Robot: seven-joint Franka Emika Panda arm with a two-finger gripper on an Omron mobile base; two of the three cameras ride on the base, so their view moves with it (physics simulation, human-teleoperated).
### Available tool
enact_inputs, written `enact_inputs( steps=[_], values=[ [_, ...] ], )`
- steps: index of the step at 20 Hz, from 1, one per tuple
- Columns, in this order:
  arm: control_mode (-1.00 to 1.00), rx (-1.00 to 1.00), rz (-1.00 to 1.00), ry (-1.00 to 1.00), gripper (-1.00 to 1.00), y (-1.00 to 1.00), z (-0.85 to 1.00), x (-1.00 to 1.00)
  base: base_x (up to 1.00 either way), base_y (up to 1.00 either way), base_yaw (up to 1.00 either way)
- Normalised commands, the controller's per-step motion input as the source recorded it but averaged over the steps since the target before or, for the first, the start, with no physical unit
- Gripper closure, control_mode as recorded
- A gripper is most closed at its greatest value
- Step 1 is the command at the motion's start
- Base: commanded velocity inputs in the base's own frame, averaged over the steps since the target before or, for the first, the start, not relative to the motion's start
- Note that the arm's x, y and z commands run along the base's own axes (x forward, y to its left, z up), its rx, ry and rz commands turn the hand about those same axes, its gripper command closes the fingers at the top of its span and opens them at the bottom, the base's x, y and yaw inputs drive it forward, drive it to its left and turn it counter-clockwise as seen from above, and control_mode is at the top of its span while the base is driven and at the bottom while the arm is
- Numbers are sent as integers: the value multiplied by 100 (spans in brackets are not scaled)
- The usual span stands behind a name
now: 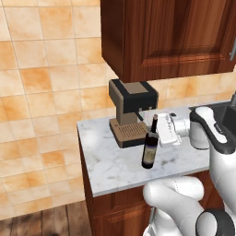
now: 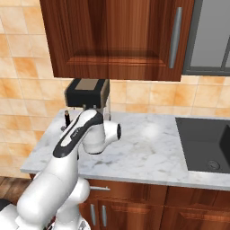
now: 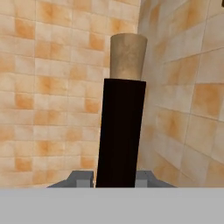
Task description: Place the drinks on the dining counter in a tight cluster.
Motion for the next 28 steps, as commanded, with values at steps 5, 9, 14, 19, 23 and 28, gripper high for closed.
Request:
enact_inputs(
  steps=[5, 9, 14, 19, 23, 28],
  values=[
    [-100, 0, 0, -5, 100, 0, 3, -6, 0, 0, 0],
    [-100, 0, 0, 0, 100, 0, 0, 0, 0, 0, 0],
    [-100, 0, 0, 0, 100, 0, 0, -4, 0, 0, 0],
    [100, 0, 0, 0, 100, 0, 0, 0, -47, 3, 2],
    [100, 0, 0, 0, 100, 0, 0, 0, -59, 10, 13],
    [100, 0, 0, 0, 100, 0, 0, 0, -36, 13, 78]
  ],
)
